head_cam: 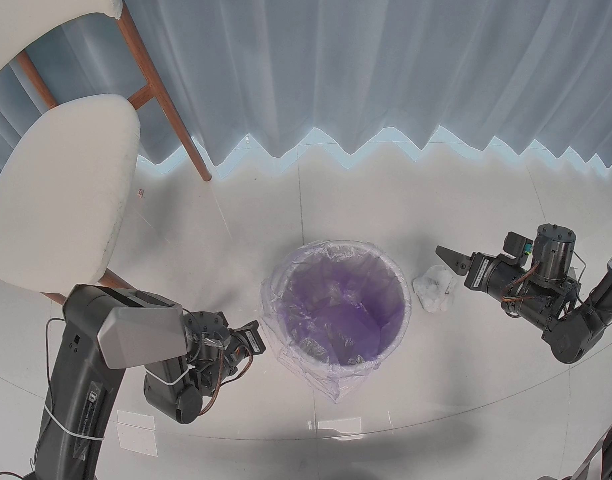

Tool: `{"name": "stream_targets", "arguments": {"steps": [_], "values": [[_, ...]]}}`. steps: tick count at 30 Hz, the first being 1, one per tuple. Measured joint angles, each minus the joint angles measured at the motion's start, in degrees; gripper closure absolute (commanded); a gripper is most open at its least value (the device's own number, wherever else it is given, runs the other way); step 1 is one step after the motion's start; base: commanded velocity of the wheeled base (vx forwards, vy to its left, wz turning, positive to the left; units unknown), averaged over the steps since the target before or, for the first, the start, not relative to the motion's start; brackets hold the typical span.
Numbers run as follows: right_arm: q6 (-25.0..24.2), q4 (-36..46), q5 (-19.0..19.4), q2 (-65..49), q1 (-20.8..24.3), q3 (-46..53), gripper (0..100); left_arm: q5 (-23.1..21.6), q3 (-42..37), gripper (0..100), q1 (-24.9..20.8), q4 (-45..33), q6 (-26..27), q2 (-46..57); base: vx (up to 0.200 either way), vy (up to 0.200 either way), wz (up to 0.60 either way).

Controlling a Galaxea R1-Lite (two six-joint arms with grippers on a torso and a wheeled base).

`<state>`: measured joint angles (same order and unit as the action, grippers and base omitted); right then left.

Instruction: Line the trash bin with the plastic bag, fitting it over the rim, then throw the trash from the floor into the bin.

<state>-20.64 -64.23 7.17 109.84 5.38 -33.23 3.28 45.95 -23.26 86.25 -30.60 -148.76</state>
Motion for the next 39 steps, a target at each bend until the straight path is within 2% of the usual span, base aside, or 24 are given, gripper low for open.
{"name": "stream_targets", "arguments": {"steps": [4,9,14,18,19,22,27,39], "values": [[0.04,-1.12,0.0,0.22,0.07,1.04,0,-0.05,2.17,100,0.24,0.11,1.01,-2.56,0.0,0.0,0.0],[0.04,-1.32,0.02,0.39,0.11,1.51,0,0.09,0.88,100,0.52,0.16,0.04,-3.41,0.0,0.0,0.0],[-0.02,-1.4,0.02,0.57,0.1,1.62,0,0.13,-6.47,100,1.27,0.18,-1.56,-1.02,0.0,0.0,0.0],[-0.1,-1.76,0.02,0.85,0.11,1.68,0,-0.09,-12.3,100,1.46,0.24,-6.31,4.06,0.0,0.0,0.0],[-0.07,-2.04,0.02,0.99,0.11,1.73,0,-0.33,-13.54,0,1.38,0.27,-8.42,5.71,0.0,0.0,0.0],[-0.05,-3.23,-0.04,1.41,0.4,1.87,0,-1.34,-16.51,0,0.69,0.27,-12.81,9.76,0.0,0.0,0.0],[-0.02,-4.14,-0.9,2.12,0.85,2.08,0,-2.0,-18.22,0,-0.88,0.22,-13.71,12.71,0.0,0.0,0.0],[0.0,-5.6,-0.99,2.62,1.04,3.46,0,-2.27,-8.44,0,-0.9,0.11,-13.68,9.81,0.0,0.0,0.0]]}}
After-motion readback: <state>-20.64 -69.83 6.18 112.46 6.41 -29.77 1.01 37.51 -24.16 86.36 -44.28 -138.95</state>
